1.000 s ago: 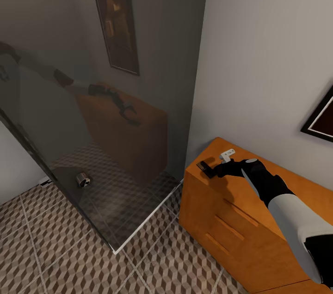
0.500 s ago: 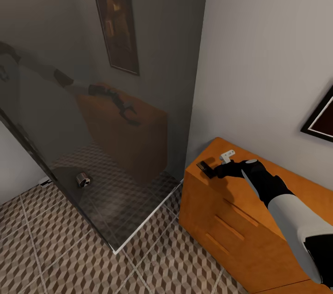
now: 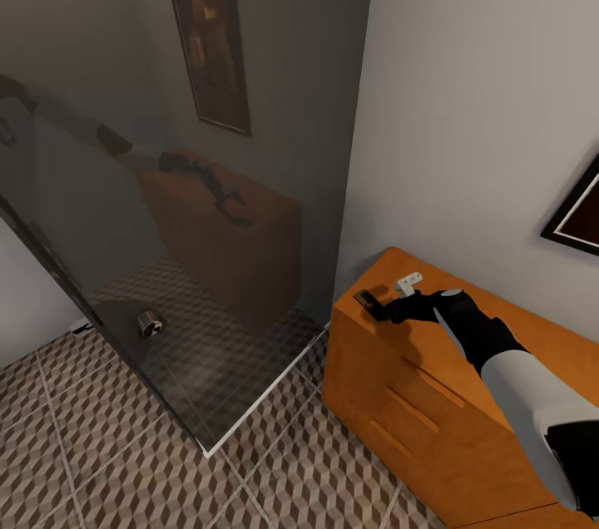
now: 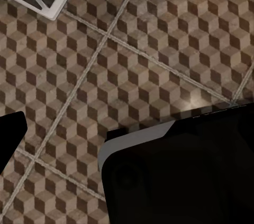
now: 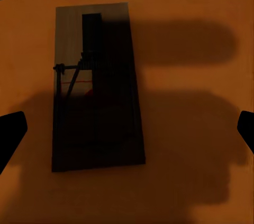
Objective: Take the four mousetraps from the cabinet in the bathroom and place them on the bathroom floor. Make sure all four end up on the same floor surface, and ensure that at least two of them are either under or directly next to the same bathroom sink.
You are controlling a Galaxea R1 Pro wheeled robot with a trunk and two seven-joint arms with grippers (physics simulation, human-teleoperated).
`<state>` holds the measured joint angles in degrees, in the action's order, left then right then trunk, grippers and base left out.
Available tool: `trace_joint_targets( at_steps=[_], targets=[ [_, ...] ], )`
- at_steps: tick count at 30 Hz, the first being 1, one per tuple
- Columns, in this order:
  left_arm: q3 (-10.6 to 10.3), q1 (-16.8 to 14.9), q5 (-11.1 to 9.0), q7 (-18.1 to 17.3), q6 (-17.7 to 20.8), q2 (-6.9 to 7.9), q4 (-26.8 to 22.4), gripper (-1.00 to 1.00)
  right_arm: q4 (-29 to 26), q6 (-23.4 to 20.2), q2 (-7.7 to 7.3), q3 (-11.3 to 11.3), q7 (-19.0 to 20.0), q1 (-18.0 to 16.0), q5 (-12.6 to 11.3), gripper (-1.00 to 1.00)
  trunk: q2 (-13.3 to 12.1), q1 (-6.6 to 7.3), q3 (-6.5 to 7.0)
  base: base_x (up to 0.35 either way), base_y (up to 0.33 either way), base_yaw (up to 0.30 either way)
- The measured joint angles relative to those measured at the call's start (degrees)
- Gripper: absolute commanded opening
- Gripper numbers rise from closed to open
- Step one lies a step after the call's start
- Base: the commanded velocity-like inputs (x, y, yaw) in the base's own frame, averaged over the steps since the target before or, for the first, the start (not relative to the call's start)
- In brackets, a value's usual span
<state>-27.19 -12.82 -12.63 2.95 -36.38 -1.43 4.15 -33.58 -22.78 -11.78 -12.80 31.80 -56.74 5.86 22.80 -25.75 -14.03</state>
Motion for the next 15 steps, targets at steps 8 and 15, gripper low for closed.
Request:
trace_joint_targets(
  at_steps=[8,15],
  targets=[
    [0.0,0.0,-0.01,0.0,-0.02,0.0,0.0,1.0,0.41,1.11,0.1,-0.01,-0.16,0.0,0.09,1.0,0.0,0.0,0.0,0.0,0.0,0.0],
    [0.0,0.0,-0.03,0.0,0.0,0.0,0.0,1.0,0.53,1.25,0.27,-0.08,-1.17,0.0,0.19,1.0,0.0,0.0,0.0,0.0,0.0,0.0]
  ],
)
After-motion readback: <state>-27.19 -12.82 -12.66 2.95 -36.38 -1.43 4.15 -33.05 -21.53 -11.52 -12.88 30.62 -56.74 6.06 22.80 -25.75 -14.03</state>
